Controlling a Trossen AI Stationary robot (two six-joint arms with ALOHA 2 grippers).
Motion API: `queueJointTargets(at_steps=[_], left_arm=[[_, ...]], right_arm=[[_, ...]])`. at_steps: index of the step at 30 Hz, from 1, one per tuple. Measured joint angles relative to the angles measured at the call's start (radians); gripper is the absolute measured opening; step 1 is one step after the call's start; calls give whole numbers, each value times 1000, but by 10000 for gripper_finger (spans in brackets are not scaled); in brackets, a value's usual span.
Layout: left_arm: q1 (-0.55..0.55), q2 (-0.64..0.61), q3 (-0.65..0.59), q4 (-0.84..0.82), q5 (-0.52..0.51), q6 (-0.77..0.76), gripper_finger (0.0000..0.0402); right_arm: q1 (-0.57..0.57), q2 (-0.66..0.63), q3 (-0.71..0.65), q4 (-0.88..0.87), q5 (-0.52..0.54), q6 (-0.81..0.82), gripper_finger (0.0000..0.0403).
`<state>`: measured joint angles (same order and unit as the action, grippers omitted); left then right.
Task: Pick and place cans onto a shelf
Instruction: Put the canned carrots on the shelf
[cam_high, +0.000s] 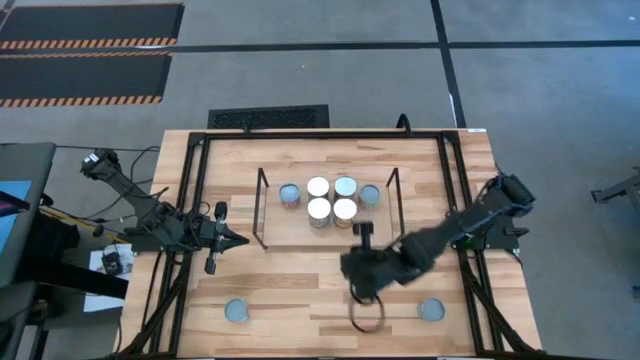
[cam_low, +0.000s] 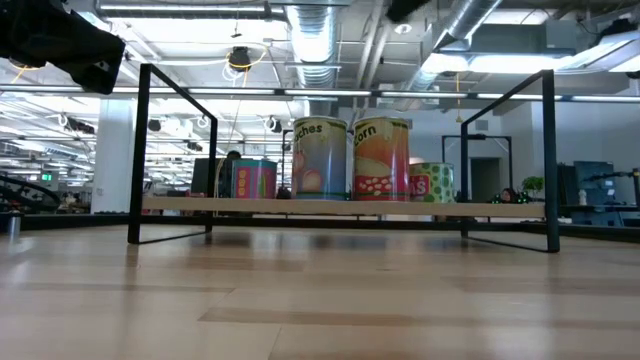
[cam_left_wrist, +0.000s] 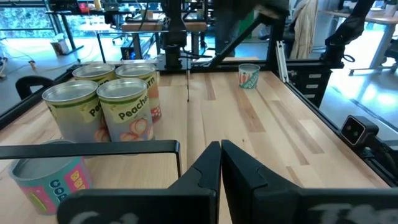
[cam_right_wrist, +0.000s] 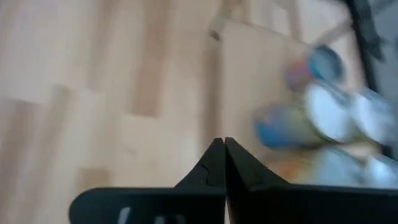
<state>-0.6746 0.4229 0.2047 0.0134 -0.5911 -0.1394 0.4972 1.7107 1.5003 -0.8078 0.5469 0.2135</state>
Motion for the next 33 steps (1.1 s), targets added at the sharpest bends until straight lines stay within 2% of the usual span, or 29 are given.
queueJointTargets(at_steps=[4, 6, 13, 20, 27, 33], left_arm=[[0, 0, 0, 0, 0, 0, 2], [0, 0, 0, 0, 0, 0, 2], [0, 0, 0, 2, 0, -2, 2], [0, 0, 0, 7, 0, -12, 2], [0, 0, 0, 7, 0, -13, 2], [0, 0, 0, 4, 0, -12, 2]], right_arm=[[103, -44, -133, 209, -26, 68, 15], [158, -48, -156, 236, -27, 146, 10], [351, -49, -159, 95, -34, 610, 8], [460, -37, -159, -135, -211, 1102, 12], [513, -33, -159, -250, -371, 1435, 53], [507, 14, -158, -305, -485, 1559, 106]])
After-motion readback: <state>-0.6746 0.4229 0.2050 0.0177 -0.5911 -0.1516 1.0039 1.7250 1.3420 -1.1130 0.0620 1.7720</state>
